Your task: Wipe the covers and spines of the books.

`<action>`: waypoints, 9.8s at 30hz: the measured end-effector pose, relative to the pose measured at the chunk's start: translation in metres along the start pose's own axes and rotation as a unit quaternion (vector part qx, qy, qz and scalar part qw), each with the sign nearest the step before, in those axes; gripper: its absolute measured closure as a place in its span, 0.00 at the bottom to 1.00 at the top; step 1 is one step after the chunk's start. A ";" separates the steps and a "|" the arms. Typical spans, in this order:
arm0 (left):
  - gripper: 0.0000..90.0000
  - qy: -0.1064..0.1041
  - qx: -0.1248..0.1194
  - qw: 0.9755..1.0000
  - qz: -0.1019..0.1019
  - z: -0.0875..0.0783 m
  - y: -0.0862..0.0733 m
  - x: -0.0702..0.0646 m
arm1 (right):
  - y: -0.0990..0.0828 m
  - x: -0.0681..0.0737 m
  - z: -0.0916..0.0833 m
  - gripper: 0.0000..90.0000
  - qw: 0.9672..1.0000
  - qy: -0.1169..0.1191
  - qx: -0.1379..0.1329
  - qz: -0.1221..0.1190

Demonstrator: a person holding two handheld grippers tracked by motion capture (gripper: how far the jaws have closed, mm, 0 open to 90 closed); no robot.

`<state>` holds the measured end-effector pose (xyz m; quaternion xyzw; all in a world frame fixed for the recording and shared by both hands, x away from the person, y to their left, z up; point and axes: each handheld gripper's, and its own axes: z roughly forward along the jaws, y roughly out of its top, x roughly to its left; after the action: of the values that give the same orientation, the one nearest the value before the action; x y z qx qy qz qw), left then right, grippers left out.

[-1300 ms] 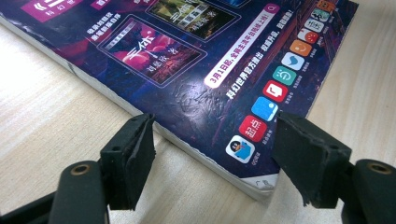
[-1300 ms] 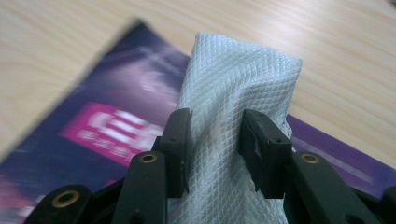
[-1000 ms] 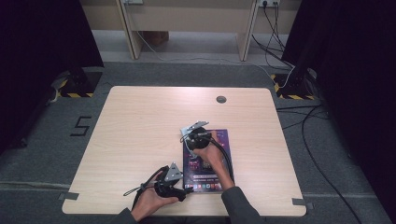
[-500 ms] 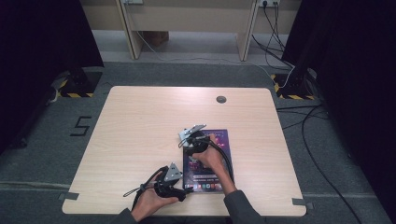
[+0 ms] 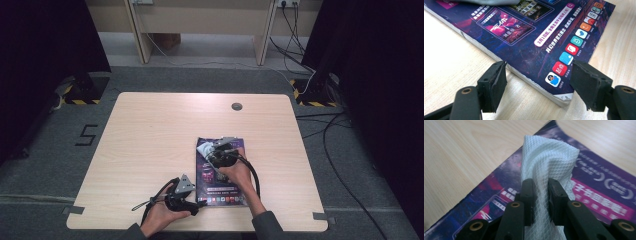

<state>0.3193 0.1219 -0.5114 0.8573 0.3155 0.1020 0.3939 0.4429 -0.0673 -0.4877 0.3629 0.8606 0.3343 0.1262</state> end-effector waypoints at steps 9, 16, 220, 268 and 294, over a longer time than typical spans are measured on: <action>0.31 -0.003 0.000 1.000 -0.003 0.000 0.000 0.001 | -0.005 -0.017 -0.045 0.86 0.998 -0.016 -0.053 0.013; 0.32 -0.004 -0.003 1.000 -0.005 0.000 -0.001 0.001 | -0.023 -0.039 -0.075 0.86 0.996 -0.043 -0.069 0.037; 0.28 0.001 0.000 0.995 -0.097 -0.035 -0.025 0.058 | 0.060 -0.022 -0.111 0.92 0.999 0.004 0.039 0.021; 0.25 -0.002 0.009 0.993 -0.119 -0.045 -0.032 0.062 | 0.064 0.042 -0.026 0.89 0.988 0.074 0.135 -0.033; 0.24 0.001 0.012 0.993 -0.115 -0.043 -0.031 0.060 | 0.050 0.048 -0.015 0.76 0.986 0.117 0.122 0.004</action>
<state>0.3332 0.2006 -0.5100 0.8202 0.4134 0.0531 0.3919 0.4296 -0.0150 -0.4423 0.3371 0.9025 0.2670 -0.0220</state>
